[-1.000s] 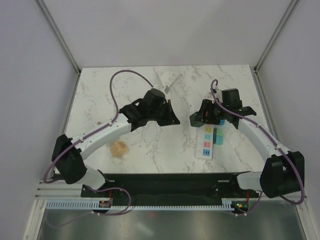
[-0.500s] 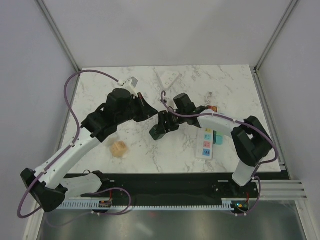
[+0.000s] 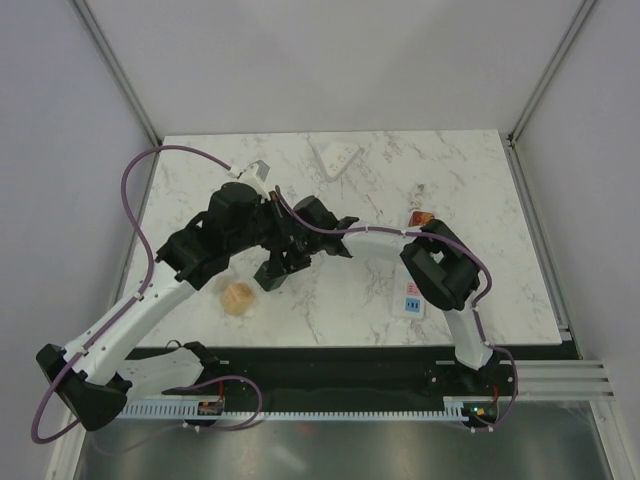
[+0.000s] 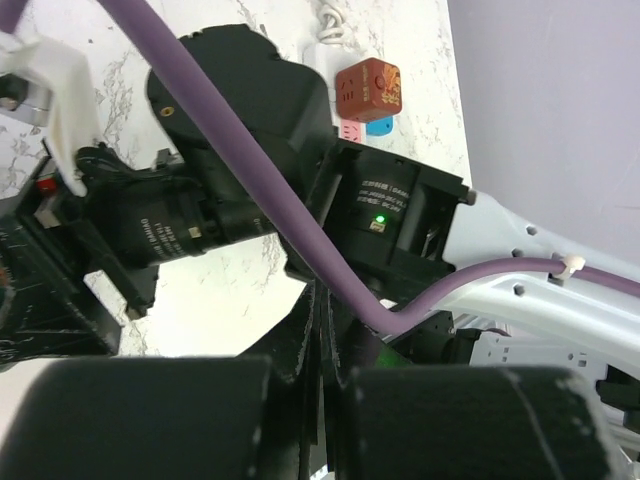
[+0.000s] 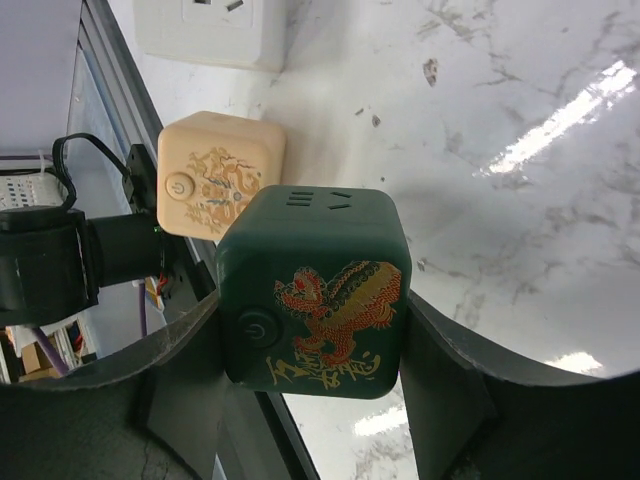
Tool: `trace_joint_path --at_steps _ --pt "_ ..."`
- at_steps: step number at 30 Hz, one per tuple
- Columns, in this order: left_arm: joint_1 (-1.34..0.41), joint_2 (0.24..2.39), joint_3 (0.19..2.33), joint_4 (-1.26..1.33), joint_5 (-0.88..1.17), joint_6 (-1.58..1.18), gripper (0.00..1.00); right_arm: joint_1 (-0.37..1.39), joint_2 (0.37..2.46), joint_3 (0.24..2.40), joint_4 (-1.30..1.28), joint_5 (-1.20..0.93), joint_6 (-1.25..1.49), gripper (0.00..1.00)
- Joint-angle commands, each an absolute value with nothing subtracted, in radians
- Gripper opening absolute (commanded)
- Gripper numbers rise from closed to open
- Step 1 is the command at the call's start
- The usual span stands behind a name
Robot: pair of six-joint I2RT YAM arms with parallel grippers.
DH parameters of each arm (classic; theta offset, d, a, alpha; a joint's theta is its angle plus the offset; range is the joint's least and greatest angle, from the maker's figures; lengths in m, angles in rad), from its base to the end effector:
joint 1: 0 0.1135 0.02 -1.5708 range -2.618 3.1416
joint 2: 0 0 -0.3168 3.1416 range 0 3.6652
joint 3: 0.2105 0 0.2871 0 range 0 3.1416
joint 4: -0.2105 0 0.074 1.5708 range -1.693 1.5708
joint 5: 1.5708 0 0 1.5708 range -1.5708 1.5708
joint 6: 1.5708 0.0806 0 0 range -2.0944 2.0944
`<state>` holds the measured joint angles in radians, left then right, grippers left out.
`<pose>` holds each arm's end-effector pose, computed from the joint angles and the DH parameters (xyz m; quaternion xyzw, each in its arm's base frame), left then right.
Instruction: Pull the plug off the socket
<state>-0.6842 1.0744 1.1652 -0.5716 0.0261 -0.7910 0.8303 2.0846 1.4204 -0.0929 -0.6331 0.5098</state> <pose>0.2159 -0.1788 0.4058 -0.0389 0.8542 -0.3569 0.3761 0.3256 0.4269 0.1681 -0.2609 0.8419 0.4576 0.1172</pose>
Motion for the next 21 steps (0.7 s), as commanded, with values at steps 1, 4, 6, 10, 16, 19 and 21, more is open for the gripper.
trace_joint_path --at_steps 1,4,6,10,16,19,21 --pt "-0.683 1.077 1.184 -0.561 0.014 -0.77 0.02 0.856 2.131 1.491 -0.043 -0.629 0.54 0.0" --pt "-0.683 1.075 1.184 -0.568 0.012 -0.769 0.02 0.856 2.152 1.511 -0.043 -0.597 0.543 0.0" --pt "-0.683 1.075 1.186 -0.571 0.012 -0.77 0.02 0.854 2.169 1.52 -0.044 -0.591 0.541 0.0" --pt "-0.683 1.075 1.186 -0.575 0.011 -0.772 0.02 0.856 2.198 1.534 -0.055 -0.598 0.545 0.01" --pt "-0.683 1.075 1.19 -0.58 0.014 -0.773 0.02 0.854 2.203 1.534 -0.081 -0.569 0.538 0.17" --pt "-0.683 1.08 1.192 -0.58 0.017 -0.773 0.02 0.856 2.197 1.528 -0.089 -0.557 0.535 0.35" --pt "-0.683 1.078 1.19 -0.58 0.017 -0.773 0.02 0.854 2.194 1.525 -0.097 -0.555 0.531 0.48"
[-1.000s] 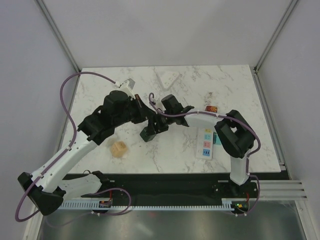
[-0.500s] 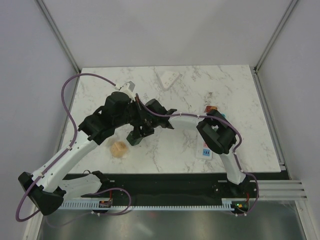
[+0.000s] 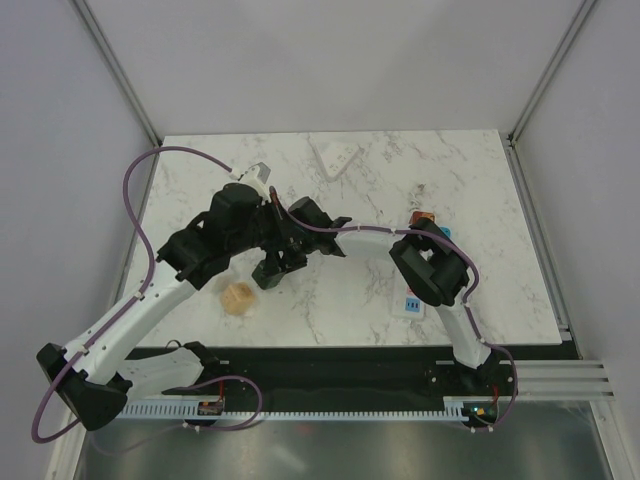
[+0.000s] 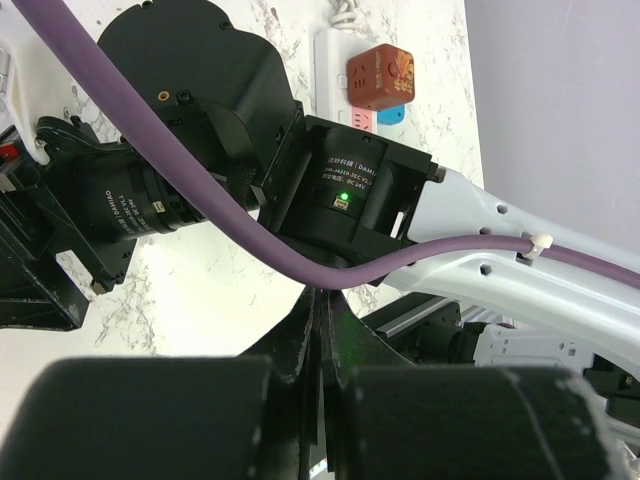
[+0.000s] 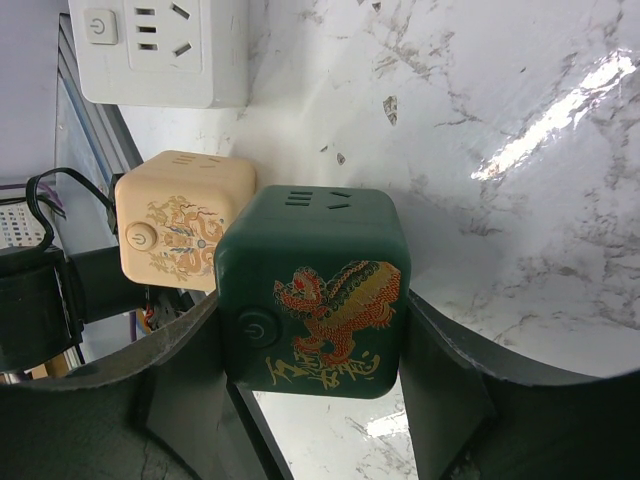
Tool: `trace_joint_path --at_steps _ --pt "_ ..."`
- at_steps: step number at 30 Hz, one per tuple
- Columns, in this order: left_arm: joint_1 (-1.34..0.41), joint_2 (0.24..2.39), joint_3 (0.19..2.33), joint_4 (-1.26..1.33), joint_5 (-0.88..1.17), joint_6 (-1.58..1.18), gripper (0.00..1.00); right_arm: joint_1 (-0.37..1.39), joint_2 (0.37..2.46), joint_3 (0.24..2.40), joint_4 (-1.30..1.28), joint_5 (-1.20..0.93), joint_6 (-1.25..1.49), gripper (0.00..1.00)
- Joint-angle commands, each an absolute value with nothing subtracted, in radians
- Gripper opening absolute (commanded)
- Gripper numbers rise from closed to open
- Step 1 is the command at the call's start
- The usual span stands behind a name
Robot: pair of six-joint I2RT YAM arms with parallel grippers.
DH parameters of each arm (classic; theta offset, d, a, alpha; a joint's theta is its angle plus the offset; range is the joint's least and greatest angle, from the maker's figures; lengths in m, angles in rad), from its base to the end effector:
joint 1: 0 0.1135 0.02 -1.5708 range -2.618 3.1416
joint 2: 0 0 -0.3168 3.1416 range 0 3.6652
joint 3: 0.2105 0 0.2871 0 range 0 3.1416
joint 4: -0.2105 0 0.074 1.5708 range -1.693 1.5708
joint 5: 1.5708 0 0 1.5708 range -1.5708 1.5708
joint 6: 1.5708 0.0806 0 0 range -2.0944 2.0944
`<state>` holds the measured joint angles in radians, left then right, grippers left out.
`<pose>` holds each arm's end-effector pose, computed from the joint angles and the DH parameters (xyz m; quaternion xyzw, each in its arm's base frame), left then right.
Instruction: Pull the plug off the socket
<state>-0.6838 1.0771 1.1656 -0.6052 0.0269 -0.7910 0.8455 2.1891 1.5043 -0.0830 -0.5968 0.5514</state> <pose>0.2146 -0.1777 0.4007 -0.0395 0.8633 -0.3468 0.3645 0.3377 0.4493 0.1428 -0.2426 0.8535 0.4474 0.1121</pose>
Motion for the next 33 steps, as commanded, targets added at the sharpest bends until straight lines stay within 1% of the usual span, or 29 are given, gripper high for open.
trace_joint_path --at_steps 1,3,4,5,7,9,10,12,14,19,23,27,31,32,33 --pt "-0.683 1.078 1.187 -0.58 0.017 -0.773 0.02 0.854 2.194 1.525 -0.1 -0.554 0.528 0.54" --pt "-0.683 1.077 1.184 -0.58 0.017 -0.775 0.02 0.854 2.194 1.523 -0.103 -0.555 0.523 0.6" --pt "-0.683 1.077 1.183 -0.58 0.015 -0.775 0.02 0.854 2.192 1.523 -0.107 -0.554 0.522 0.65" --pt "-0.683 1.077 1.183 -0.581 0.014 -0.775 0.02 0.854 2.189 1.523 -0.107 -0.552 0.519 0.66" --pt "-0.683 1.075 1.186 -0.583 0.009 -0.773 0.02 0.854 2.186 1.525 -0.115 -0.546 0.514 0.73" --pt "-0.683 1.078 1.192 -0.589 0.003 -0.762 0.02 0.856 2.183 1.526 -0.118 -0.543 0.509 0.77" --pt "-0.683 1.077 1.204 -0.604 -0.005 -0.758 0.02 0.854 2.18 1.529 -0.12 -0.542 0.508 0.82" --pt "-0.683 1.077 1.215 -0.618 -0.04 -0.747 0.02 0.854 2.174 1.529 -0.121 -0.537 0.505 0.85" --pt "-0.683 1.069 1.226 -0.633 -0.052 -0.739 0.02 0.854 2.168 1.534 -0.129 -0.534 0.497 0.98" --pt "-0.68 1.048 1.25 -0.667 -0.1 -0.73 0.02 0.841 2.122 1.532 -0.152 -0.525 0.492 0.98" --pt "-0.675 1.04 1.249 -0.672 -0.129 -0.723 0.02 0.772 2.004 1.48 -0.192 -0.483 0.494 0.98" --pt "-0.664 1.069 1.247 -0.669 -0.107 -0.727 0.02 0.69 1.889 1.405 -0.262 -0.44 0.477 0.98" --pt "-0.664 1.111 1.23 -0.623 -0.091 -0.735 0.02 0.624 1.76 1.324 -0.409 -0.283 0.407 0.98" --pt "-0.664 1.121 1.223 -0.609 -0.081 -0.738 0.02 0.602 1.708 1.313 -0.434 -0.184 0.397 0.98" --pt "-0.664 1.137 1.207 -0.591 -0.06 -0.739 0.02 0.591 1.683 1.302 -0.487 -0.132 0.394 0.98"
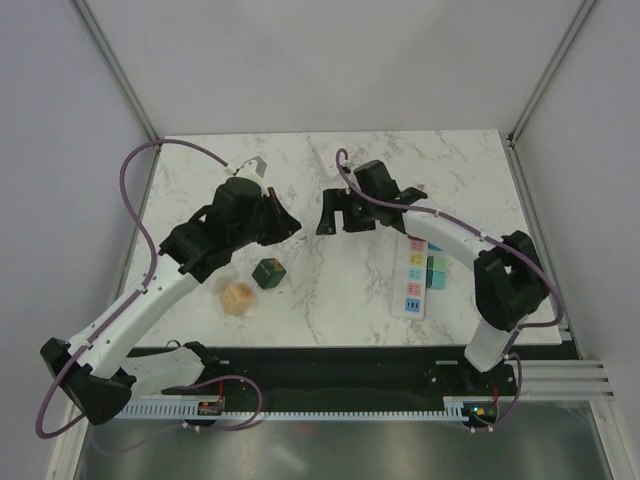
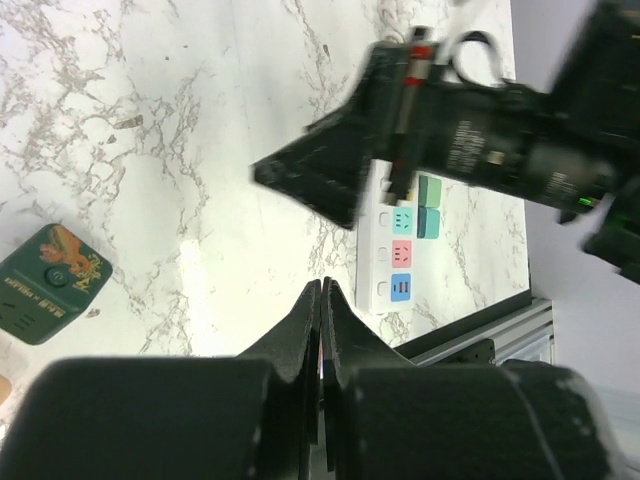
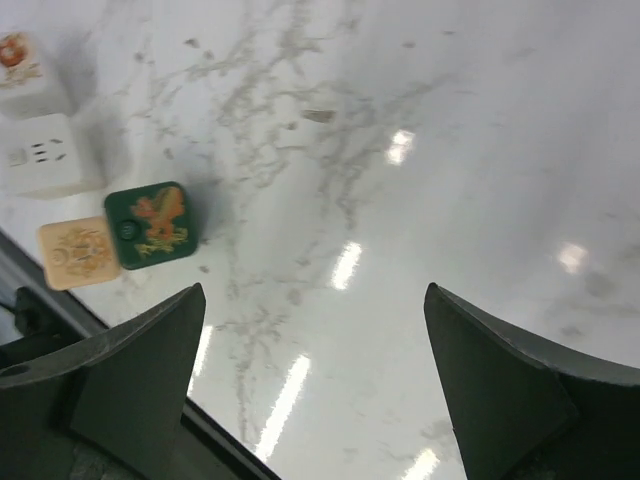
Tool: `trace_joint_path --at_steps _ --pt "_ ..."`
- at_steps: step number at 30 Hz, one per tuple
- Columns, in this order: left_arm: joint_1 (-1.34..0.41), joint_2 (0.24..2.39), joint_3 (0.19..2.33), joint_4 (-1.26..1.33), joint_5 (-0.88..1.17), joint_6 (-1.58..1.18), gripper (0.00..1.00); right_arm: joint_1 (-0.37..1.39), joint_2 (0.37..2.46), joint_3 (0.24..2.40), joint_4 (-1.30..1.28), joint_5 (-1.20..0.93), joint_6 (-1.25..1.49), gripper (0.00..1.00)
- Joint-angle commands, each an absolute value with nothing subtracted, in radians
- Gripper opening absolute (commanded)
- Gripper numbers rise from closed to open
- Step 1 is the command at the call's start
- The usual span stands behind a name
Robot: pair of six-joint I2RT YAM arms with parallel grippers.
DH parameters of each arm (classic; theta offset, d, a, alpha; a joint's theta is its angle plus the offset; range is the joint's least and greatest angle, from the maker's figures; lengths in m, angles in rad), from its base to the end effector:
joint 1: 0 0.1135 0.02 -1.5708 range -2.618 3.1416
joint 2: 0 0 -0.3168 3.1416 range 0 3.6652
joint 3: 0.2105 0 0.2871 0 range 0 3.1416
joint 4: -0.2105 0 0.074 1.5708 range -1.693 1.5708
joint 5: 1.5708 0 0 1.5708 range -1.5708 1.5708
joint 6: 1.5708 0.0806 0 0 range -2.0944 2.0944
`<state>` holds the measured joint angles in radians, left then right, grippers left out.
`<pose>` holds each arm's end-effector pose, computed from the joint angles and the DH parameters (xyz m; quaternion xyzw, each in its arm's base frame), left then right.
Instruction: Pull the plug off the socket
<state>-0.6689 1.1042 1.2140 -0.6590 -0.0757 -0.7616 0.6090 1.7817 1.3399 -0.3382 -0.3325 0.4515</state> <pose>0.2247 -0.1699 0.4062 -0.0589 0.8699 -0.2955 0.3904 0.3725 0.2919 0.2518 -0.1351 0.9023 0.3239 0.2505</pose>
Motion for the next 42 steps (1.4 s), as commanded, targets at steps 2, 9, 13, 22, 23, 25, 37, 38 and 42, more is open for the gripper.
trace_joint_path --at_steps 2,9,13,22,23,25,37,38,42 --pt "-0.664 1.192 1.192 -0.534 -0.005 -0.747 0.02 0.554 1.622 1.284 -0.546 0.074 0.412 0.98" --pt "-0.773 1.509 1.265 -0.413 0.103 -0.767 0.02 0.39 1.496 1.201 -0.683 0.333 0.459 0.96" --pt "-0.845 1.708 1.351 -0.281 0.221 -0.793 0.02 0.318 1.485 1.172 -0.684 0.339 0.456 0.95" --pt "-0.891 2.043 1.568 -0.207 0.314 -0.838 0.02 0.245 1.534 1.17 -0.614 0.273 0.423 0.91" --pt "-0.891 2.066 1.583 -0.207 0.324 -0.848 0.02 0.244 1.539 1.169 -0.601 0.265 0.422 0.9" --pt "-0.893 2.117 1.615 -0.207 0.345 -0.862 0.02 0.244 1.566 1.175 -0.58 0.242 0.42 0.88" --pt "-0.893 2.247 1.667 -0.293 0.331 -0.91 0.02 0.244 1.666 1.206 -0.531 0.218 0.429 0.84" --pt "-0.893 2.25 1.669 -0.298 0.328 -0.911 0.02 0.244 1.667 1.206 -0.528 0.221 0.43 0.82" --pt "-0.893 2.263 1.674 -0.33 0.31 -0.92 0.02 0.244 1.686 1.213 -0.522 0.219 0.423 0.78"
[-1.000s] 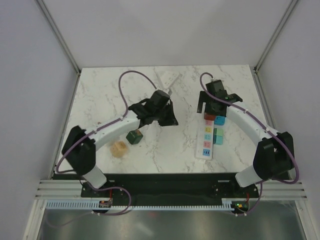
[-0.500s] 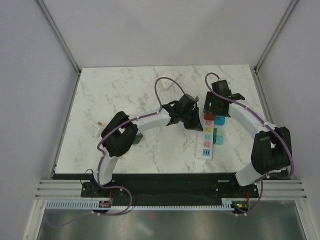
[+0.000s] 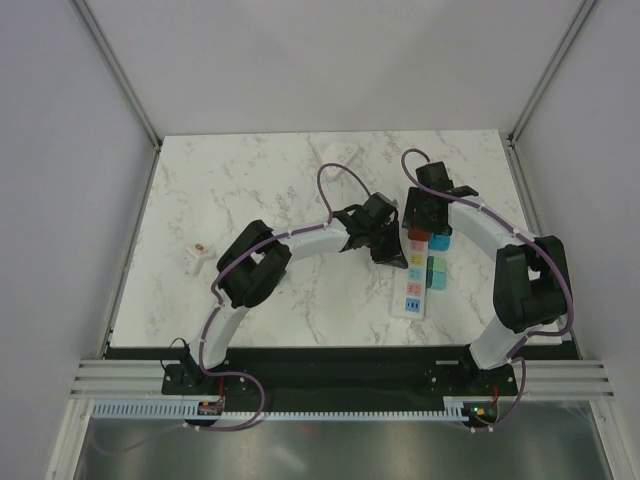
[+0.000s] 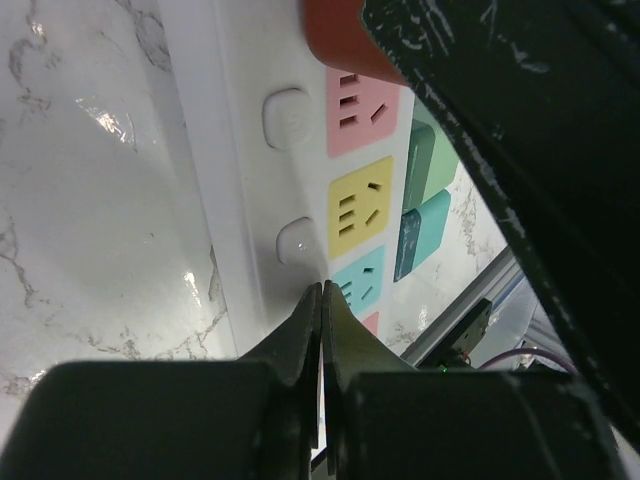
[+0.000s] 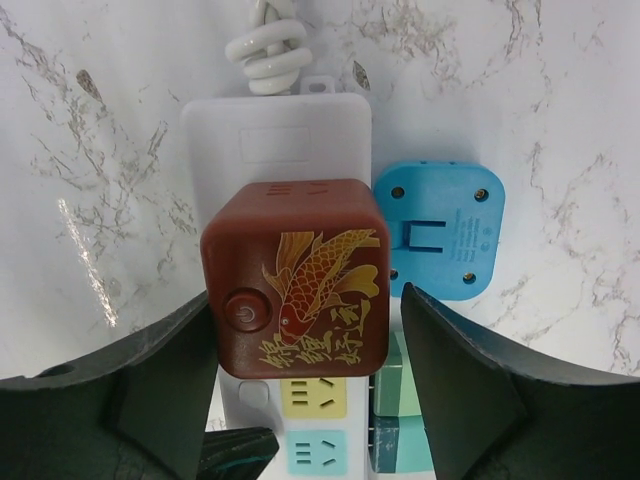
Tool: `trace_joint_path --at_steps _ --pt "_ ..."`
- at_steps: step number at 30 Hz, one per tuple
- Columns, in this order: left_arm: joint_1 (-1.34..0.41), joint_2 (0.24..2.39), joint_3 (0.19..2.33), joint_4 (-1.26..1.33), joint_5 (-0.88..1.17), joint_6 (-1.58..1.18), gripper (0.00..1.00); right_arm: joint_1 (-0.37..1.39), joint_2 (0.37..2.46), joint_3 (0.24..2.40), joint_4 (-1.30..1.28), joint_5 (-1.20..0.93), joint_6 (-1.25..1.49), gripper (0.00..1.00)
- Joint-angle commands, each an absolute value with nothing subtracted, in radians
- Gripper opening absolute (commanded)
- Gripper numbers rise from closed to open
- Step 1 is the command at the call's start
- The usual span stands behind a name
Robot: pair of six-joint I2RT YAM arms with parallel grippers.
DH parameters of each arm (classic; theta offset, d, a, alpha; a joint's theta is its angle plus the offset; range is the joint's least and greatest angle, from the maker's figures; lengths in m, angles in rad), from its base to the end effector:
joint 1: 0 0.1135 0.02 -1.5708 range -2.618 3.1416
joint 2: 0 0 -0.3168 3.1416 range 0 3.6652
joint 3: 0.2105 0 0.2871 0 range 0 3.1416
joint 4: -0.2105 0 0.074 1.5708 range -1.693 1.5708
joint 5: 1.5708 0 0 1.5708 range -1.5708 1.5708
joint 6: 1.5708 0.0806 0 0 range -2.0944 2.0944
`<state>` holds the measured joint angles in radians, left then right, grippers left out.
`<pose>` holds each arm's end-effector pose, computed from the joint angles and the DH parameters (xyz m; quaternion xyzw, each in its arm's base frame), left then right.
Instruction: Pull the plug off the socket
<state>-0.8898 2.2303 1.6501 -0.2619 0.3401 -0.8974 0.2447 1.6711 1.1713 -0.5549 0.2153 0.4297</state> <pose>0.3453 -0.4689 0.1482 0.0568 0.9211 -0.3728 0.0968 0.3945 0.0807 0.2140 0.1161 0.9546 -0.0141 0.2738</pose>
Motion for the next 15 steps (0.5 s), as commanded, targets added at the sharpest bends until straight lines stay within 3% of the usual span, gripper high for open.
trace_joint_path --at_steps 1,6,12,15 --pt "-0.893 2.264 1.672 -0.334 0.307 -0.923 0.02 0.244 1.687 1.216 -0.52 0.218 0.425 0.77" --pt "-0.893 2.273 1.674 -0.357 0.298 -0.928 0.02 0.242 1.697 1.212 -0.491 0.216 0.42 0.67" --pt "-0.893 2.286 1.692 -0.396 0.285 -0.936 0.02 0.244 1.723 1.206 -0.465 0.201 0.416 0.65" --pt "-0.893 2.296 1.715 -0.432 0.269 -0.949 0.02 0.244 1.717 1.197 -0.46 0.199 0.416 0.53"
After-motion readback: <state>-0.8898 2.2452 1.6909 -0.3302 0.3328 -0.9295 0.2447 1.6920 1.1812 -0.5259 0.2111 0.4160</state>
